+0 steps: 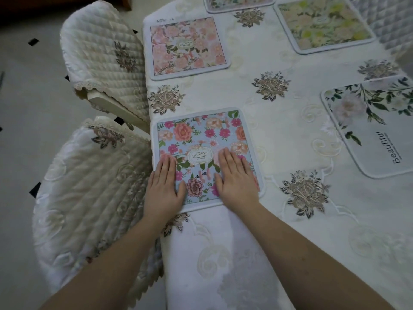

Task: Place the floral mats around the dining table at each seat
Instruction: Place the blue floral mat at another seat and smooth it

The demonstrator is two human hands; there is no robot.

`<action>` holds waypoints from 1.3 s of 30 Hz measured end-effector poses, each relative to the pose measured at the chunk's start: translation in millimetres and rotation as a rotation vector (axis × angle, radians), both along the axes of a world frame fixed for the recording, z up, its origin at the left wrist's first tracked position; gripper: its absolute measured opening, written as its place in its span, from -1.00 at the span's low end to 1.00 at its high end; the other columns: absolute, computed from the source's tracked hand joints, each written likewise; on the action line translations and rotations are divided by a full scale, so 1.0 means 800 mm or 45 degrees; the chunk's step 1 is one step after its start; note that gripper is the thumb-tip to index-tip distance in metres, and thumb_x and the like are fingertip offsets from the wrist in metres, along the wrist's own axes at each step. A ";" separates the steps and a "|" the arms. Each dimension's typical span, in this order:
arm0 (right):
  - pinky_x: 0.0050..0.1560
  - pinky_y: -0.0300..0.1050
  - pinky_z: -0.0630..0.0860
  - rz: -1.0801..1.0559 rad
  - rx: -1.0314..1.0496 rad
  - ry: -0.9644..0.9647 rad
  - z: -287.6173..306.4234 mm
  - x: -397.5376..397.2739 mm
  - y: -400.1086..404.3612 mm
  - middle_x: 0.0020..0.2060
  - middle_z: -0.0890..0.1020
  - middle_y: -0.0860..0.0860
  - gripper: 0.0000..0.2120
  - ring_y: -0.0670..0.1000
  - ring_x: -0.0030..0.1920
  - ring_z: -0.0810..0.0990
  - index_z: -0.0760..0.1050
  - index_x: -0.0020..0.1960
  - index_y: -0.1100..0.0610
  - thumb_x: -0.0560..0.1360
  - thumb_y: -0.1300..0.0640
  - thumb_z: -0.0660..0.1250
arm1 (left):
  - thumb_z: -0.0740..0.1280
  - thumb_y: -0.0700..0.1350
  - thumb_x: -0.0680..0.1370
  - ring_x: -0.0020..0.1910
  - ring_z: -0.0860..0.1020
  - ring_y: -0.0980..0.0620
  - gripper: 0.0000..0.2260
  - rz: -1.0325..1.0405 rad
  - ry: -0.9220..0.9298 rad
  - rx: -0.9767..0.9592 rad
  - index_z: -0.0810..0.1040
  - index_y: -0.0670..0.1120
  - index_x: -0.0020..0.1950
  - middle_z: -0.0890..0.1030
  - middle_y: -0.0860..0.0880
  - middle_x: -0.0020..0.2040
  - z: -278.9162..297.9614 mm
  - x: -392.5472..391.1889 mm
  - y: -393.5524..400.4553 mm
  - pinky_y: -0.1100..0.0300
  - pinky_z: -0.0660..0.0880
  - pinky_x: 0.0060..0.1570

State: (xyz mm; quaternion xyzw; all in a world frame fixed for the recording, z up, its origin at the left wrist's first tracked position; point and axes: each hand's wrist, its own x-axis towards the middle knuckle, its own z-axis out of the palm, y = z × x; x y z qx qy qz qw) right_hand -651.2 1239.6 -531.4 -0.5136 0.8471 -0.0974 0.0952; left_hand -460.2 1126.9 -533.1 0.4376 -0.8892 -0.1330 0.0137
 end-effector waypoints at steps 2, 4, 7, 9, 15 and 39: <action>0.55 0.01 -0.09 -0.022 0.006 0.008 0.001 -0.006 0.003 0.57 0.12 0.02 -0.42 -0.03 0.57 0.01 0.03 0.59 0.11 0.63 -0.10 -0.04 | -0.12 0.20 0.59 0.59 -0.18 0.11 -0.35 0.022 0.008 0.054 -0.16 0.00 0.63 -0.16 0.06 0.63 0.002 0.007 -0.003 0.01 -0.06 0.57; 0.55 0.01 -0.09 -0.050 0.005 0.008 0.001 -0.015 0.009 0.58 0.08 0.03 -0.41 -0.04 0.57 -0.04 0.01 0.59 0.12 0.63 -0.10 -0.08 | -0.13 0.21 0.57 0.59 -0.18 0.10 -0.34 0.031 0.009 0.089 -0.19 0.01 0.62 -0.17 0.07 0.63 0.005 0.010 -0.003 0.02 -0.08 0.57; 0.56 -0.01 -0.09 -0.074 0.003 0.010 0.001 -0.033 0.019 0.58 0.04 0.04 -0.40 -0.04 0.57 -0.08 -0.03 0.60 0.14 0.63 -0.10 -0.11 | -0.11 0.19 0.58 0.59 -0.14 0.09 -0.34 0.038 0.014 0.077 -0.17 -0.02 0.63 -0.13 0.04 0.63 0.008 0.009 -0.002 0.01 -0.07 0.57; 0.56 -0.03 -0.09 -0.084 0.007 0.022 0.001 -0.039 0.023 0.59 0.03 0.04 -0.39 -0.04 0.57 -0.07 -0.04 0.60 0.15 0.63 -0.11 -0.12 | -0.11 0.19 0.58 0.60 -0.12 0.08 -0.35 0.042 0.010 0.069 -0.16 -0.03 0.63 -0.10 0.03 0.63 0.008 0.009 -0.001 0.00 -0.07 0.57; 0.55 -0.06 -0.10 -0.165 0.002 0.003 0.003 -0.038 0.022 0.58 0.04 0.07 -0.42 0.01 0.57 -0.02 -0.06 0.60 0.16 0.66 -0.06 -0.06 | -0.07 0.18 0.60 0.60 -0.13 0.07 -0.35 0.029 -0.003 0.075 -0.19 -0.03 0.62 -0.12 0.02 0.63 0.003 0.011 -0.005 0.02 -0.11 0.57; 0.55 0.06 -0.13 0.234 0.014 0.067 -0.002 -0.014 -0.164 0.59 0.00 -0.01 -0.45 -0.05 0.57 -0.10 -0.02 0.60 0.03 0.64 -0.08 -0.16 | -0.24 0.08 0.59 0.60 0.00 -0.01 -0.40 -0.024 -0.026 -0.093 -0.02 -0.06 0.63 0.04 -0.03 0.63 -0.006 -0.105 -0.105 0.03 -0.16 0.53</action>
